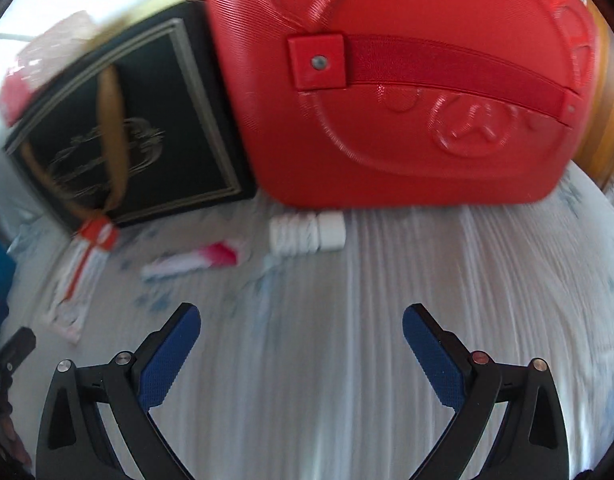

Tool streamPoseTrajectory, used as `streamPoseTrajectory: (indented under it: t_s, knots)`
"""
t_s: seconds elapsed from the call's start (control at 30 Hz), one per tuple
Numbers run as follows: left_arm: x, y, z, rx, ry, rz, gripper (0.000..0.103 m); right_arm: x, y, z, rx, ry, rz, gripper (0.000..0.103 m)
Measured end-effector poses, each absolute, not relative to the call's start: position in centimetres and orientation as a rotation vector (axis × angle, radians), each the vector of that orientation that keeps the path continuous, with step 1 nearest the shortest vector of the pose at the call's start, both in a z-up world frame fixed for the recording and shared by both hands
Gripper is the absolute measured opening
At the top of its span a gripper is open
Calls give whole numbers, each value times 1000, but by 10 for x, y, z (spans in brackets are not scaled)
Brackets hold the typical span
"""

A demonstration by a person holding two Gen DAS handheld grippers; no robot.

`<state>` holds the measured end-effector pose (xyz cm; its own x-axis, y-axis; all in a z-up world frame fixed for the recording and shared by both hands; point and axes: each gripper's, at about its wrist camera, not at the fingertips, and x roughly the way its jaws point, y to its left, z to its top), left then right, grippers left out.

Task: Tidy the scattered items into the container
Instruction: 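Grasp the white medicine box with left tool while right tool grasps the small white bottle, then lift and carry the medicine box and white bottle with both tools to the crate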

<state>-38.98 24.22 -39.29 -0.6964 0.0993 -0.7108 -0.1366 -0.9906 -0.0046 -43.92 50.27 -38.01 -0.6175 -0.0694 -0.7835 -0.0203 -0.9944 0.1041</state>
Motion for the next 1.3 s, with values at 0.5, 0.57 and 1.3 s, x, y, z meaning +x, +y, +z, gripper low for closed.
streamPoseTrajectory:
  t_s: [0.5, 0.57, 1.3]
  knots:
    - [-428, 264, -431, -1264, 130, 2684, 27, -490, 493, -404, 1383, -12, -2841, 52]
    - [-422, 264, -430, -1270, 137, 2679, 24, -485, 494, -404, 1381, -11, -2838, 52]
    - [-257, 264, -403, -1479, 97, 2604, 23, -283, 524, -352, 1524, -132, -2727, 52]
